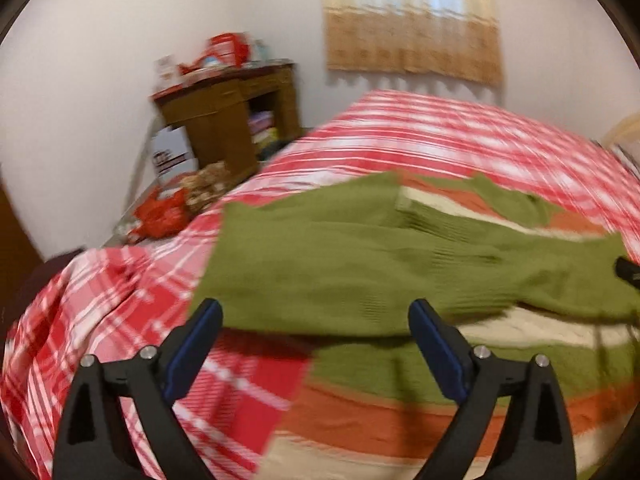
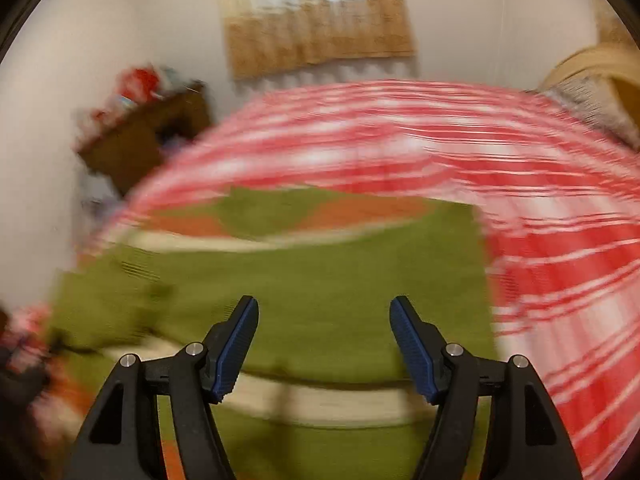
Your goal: Fold small clothes
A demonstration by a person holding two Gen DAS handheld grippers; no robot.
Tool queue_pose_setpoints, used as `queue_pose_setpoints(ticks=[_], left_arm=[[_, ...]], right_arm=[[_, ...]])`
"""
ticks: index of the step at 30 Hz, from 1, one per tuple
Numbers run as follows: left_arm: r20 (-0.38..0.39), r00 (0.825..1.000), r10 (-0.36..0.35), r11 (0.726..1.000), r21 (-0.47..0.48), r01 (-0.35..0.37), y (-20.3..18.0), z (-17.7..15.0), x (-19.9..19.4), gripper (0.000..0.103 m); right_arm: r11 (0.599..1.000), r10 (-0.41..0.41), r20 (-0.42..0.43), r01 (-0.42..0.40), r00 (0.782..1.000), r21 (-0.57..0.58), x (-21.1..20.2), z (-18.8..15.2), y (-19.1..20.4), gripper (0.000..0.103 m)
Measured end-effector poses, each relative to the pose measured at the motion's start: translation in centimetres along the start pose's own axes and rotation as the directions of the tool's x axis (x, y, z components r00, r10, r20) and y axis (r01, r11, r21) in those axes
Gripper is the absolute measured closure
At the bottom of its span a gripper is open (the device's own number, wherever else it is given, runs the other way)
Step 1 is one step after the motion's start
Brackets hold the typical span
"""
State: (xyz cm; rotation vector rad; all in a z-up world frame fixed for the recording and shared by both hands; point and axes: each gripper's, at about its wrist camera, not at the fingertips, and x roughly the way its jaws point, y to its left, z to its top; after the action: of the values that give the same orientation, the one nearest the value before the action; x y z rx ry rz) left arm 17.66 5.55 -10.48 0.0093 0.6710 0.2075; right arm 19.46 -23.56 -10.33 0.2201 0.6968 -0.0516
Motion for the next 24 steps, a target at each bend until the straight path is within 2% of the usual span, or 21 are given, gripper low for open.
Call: queue_pose_setpoints(ticks=[2,5,9,12,13,14,15,17,20,21,23,24], left_arm=[[-0.035,0.999,0.018,0.999,-0.047,-0.02,0.9,-0.4,1.2,0.007],[-0.069,0.997,0.021,0.996,-0.081,-0.026,1.0,-1.6,2.5,0.006],[-0.066,0.998,0.005,0.997,-0.082,-0.01,0.4,-2.3,2.8,0.005],[-0.099,0.995,-0.023,0.994,-0.109,0.012,0.8,-2.4,3.5,0.0],[-0.099,0.994,-0.042,0.991,-0.134,0.028,1.0,-2.4,3.6,0.0],[-0.098,0.994,-0.044,0.99,-0.136,0.03,1.2,-2.4,3.5,0.0],[-0.096,0.995,-0.04,0.991,-0.131,0.027,1.2,-2.4,3.6,0.0],[-0.095,0.995,-0.034,0.992,-0.125,0.022,1.1,-2.4,3.6,0.0],[-0.095,0.995,-0.038,0.991,-0.129,0.026,1.2,-2.4,3.5,0.0],[-0.095,0.995,-0.04,0.991,-0.132,0.027,1.2,-2.4,3.4,0.0],[-0.094,0.995,-0.044,0.99,-0.136,0.031,1.4,-2.5,3.4,0.0],[-0.094,0.995,-0.043,0.99,-0.136,0.03,1.4,-2.5,3.5,0.0]], right_arm=[[0.992,0.127,-0.03,-0.127,0.991,0.002,0.5,0.7,2.4,0.034],[0.969,0.247,-0.11,-0.248,0.963,0.009,3.2,0.8,6.2,0.034],[0.968,0.239,-0.155,-0.247,0.959,-0.039,6.8,0.1,9.6,0.034],[0.97,0.211,-0.207,-0.231,0.955,-0.074,8.9,-0.9,11.6,0.037],[0.97,0.198,-0.218,-0.223,0.956,-0.097,9.2,-1.4,12.1,0.039],[0.969,0.174,-0.207,-0.206,0.963,-0.14,9.4,-1.6,12.8,0.045],[0.965,0.145,-0.186,-0.181,0.972,-0.191,9.3,-1.8,13.4,0.055],[0.957,0.132,-0.19,-0.175,0.973,-0.23,9.3,-2.2,14.0,0.064],[0.957,0.137,-0.176,-0.176,0.975,-0.23,8.7,-1.8,14.0,0.079],[0.958,0.138,-0.159,-0.173,0.978,-0.227,8.3,-1.7,14.0,0.086],[0.958,0.152,-0.123,-0.177,0.981,-0.225,7.2,-1.0,13.8,0.095],[0.957,0.161,-0.109,-0.182,0.981,-0.224,6.6,-0.5,13.7,0.096]])
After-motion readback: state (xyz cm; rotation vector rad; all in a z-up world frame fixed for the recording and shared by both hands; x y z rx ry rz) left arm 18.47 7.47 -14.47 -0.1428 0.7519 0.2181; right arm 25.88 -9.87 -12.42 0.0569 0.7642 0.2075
